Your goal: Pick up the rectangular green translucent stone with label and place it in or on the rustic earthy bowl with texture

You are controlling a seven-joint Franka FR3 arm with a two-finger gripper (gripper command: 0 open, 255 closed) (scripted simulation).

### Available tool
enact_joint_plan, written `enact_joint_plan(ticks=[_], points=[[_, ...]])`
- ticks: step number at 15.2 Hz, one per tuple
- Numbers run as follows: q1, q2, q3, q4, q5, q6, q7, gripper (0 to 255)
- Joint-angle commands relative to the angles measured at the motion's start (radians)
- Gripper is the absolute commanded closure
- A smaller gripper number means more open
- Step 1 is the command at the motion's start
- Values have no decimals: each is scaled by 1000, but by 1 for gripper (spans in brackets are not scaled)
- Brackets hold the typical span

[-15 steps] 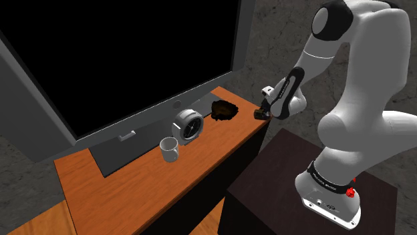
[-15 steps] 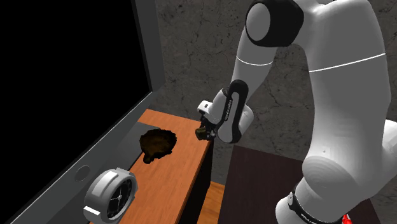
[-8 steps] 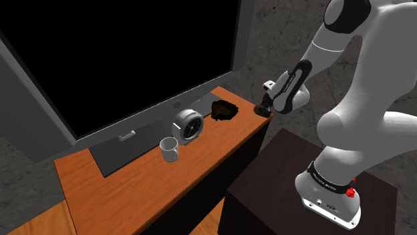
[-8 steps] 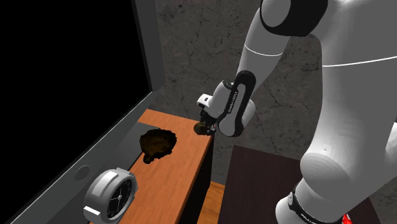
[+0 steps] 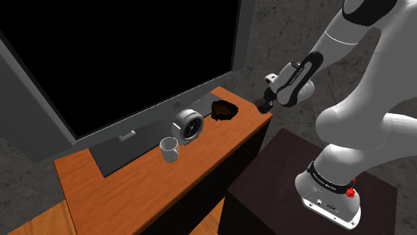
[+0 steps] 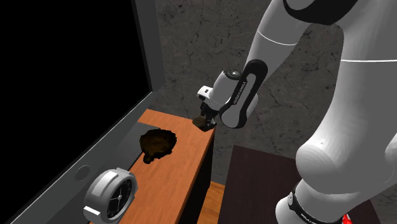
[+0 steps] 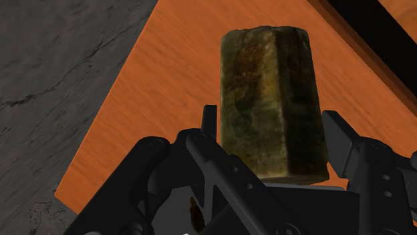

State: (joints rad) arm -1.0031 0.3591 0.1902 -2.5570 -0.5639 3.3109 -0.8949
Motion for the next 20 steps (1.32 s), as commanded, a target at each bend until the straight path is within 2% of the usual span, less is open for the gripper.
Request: enact_joint_plan(ticks=[1,6,12,17,20], points=[[-72,-31,70,-8,-16,-32,8,255],[-312,-92,316,-25,-8,-111,-9,255],[-662,-147,692,-46,104,-196,-105,255],[-280,-149,443,23,18,-219,118,255],[-101,-129,339,81,-50,-249,255,255]])
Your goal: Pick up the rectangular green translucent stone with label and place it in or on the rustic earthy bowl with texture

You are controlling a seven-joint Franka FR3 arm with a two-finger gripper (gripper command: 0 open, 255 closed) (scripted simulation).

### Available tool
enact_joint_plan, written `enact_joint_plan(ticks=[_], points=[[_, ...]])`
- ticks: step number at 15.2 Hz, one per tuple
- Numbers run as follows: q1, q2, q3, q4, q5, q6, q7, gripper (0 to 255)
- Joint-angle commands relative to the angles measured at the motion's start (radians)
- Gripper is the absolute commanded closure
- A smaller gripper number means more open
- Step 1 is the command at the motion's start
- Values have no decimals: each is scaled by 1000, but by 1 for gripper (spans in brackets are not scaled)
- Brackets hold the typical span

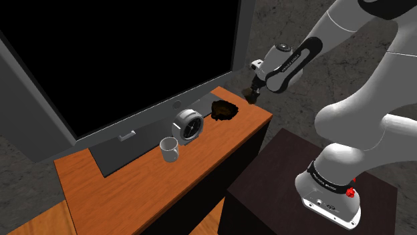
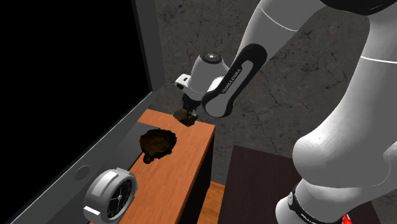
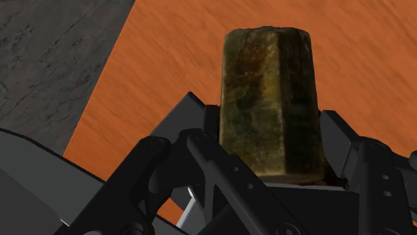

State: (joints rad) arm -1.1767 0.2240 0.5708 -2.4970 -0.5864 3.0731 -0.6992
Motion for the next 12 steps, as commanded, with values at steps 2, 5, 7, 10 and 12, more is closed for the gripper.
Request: enact_joint_plan(ticks=[2,5,7,10,12], points=[[164,26,-85,66,-70,-38,144,255],[277,62,-125,138,-118,-83,251,255],[343,89,-142,190,-138,-117,307,255],[425,137,-152,275,-161,-171,379,255],[477,172,-157,338,-170,-211,417,255]])
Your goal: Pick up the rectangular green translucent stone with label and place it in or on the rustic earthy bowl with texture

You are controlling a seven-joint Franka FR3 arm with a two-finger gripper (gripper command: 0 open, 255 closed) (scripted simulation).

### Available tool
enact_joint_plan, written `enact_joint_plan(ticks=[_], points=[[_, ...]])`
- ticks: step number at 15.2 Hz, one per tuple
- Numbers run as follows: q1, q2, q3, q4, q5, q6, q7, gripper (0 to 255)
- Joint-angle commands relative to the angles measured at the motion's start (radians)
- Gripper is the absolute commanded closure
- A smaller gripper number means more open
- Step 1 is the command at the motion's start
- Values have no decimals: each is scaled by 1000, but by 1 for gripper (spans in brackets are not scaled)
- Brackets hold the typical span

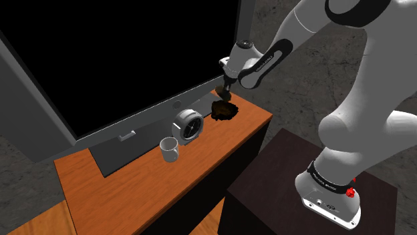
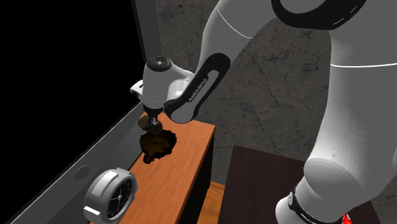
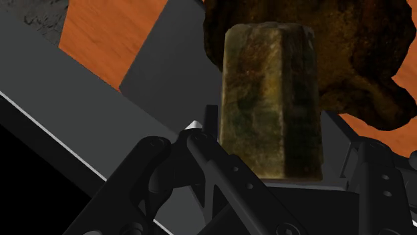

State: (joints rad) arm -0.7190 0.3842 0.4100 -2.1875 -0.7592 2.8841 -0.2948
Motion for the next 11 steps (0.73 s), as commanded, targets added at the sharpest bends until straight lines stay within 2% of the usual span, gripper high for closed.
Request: enact_joint_plan(ticks=[1,11], points=[[30,23,-10,31,-13,-14,27,255],[141,134,-149,73,-169,68,174,255]])
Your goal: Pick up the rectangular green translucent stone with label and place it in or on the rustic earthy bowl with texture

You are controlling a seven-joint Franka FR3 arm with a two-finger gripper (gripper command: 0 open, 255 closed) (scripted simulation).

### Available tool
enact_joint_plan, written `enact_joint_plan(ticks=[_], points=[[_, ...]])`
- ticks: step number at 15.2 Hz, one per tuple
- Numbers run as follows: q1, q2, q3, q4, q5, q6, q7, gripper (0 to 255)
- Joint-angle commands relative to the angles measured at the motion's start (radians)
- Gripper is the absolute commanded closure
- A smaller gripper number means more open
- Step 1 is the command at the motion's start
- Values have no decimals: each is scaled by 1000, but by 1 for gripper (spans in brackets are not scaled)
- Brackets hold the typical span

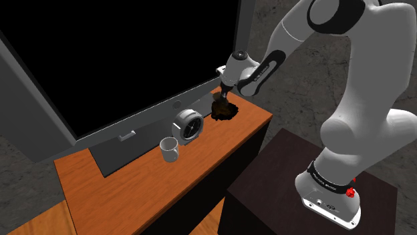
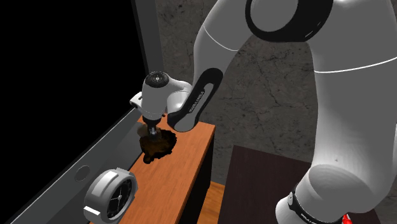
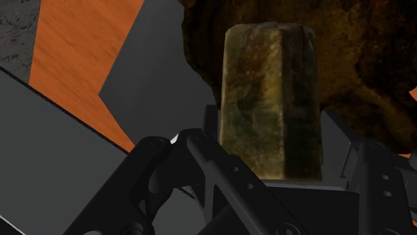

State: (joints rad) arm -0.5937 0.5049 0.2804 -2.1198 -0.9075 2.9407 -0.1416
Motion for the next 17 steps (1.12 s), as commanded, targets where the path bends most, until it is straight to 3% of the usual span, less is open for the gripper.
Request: enact_joint_plan(ticks=[1,4,12,13,17], points=[[27,25,-33,11,-35,20,36,255],[61,59,-75,28,-75,44,78,255],[61,59,-75,28,-75,44,78,255],[61,59,-75,28,-75,44,78,0],[61,59,-75,28,-75,44,78,0]])
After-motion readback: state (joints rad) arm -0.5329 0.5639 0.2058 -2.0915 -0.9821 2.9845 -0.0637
